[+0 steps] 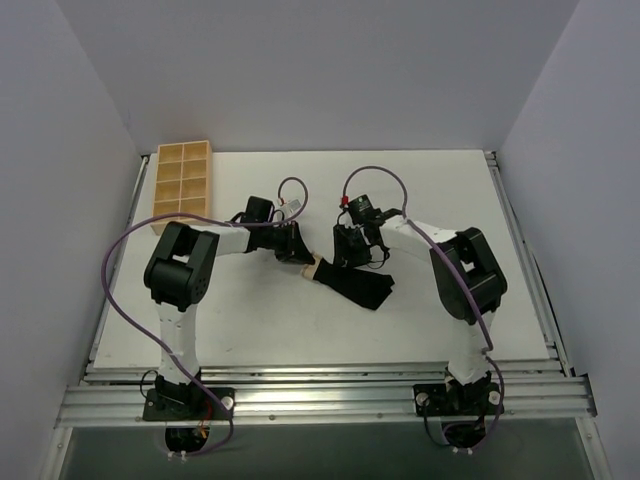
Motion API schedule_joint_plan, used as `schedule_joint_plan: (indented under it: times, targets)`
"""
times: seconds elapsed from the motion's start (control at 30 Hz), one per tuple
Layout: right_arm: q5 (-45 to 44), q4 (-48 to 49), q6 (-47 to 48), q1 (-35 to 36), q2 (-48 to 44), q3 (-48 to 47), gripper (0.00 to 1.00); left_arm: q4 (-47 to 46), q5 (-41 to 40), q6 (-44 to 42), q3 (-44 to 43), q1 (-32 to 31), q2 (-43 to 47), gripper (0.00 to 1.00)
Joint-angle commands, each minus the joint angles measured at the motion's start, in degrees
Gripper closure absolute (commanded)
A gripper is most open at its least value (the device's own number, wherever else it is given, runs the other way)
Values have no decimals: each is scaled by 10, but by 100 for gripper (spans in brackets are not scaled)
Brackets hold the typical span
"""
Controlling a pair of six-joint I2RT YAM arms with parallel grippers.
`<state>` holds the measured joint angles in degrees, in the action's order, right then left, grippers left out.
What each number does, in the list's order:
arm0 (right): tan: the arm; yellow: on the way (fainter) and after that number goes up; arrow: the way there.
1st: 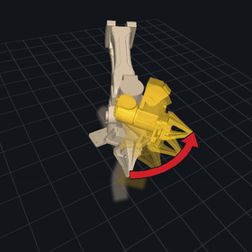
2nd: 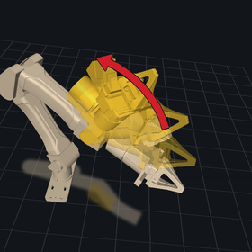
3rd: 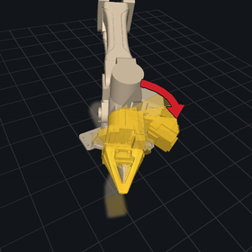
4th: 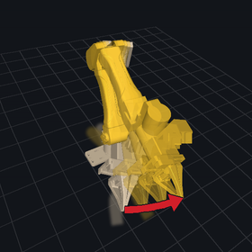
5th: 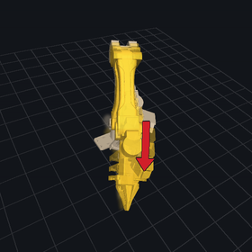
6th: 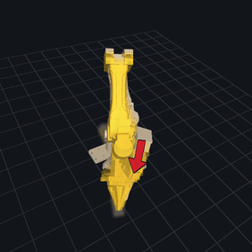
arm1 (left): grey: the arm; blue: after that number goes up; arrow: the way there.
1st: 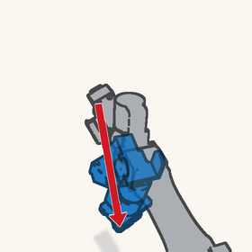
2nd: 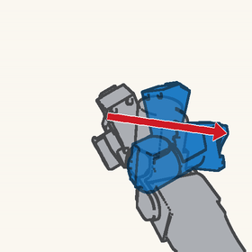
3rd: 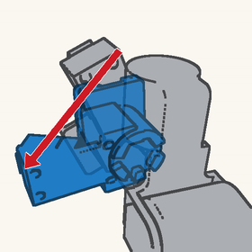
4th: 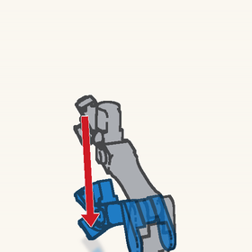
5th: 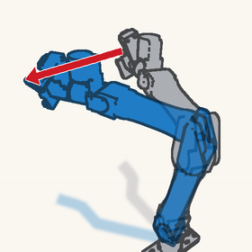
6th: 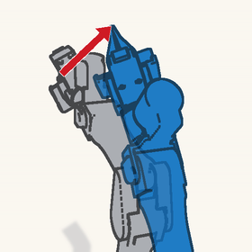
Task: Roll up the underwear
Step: Fold the underwear
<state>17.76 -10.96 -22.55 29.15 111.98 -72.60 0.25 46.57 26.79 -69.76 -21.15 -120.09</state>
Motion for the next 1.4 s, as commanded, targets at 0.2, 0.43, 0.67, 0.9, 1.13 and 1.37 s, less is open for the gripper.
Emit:
schedule_joint_plan:
  times: [0.2,0.43,0.67,0.9,1.13,1.37]
  targets:
    - [-21,-95,108,-60,-57,38,53,13,-12,-12,-7,11,-28,98]
    - [24,-100,138,-106,-78,50,53,17,-8,-15,-10,12,-32,98]
    - [83,-85,146,-112,-105,68,52,26,-8,-20,-18,12,-38,98]
    - [61,-90,139,-112,-135,77,53,33,-6,-26,-27,13,-42,98]
    - [35,-133,129,-113,-157,63,54,40,-4,-30,-37,13,-45,98]
    - [53,-125,113,-112,-187,124,59,40,-4,-29,-42,13,-52,98]
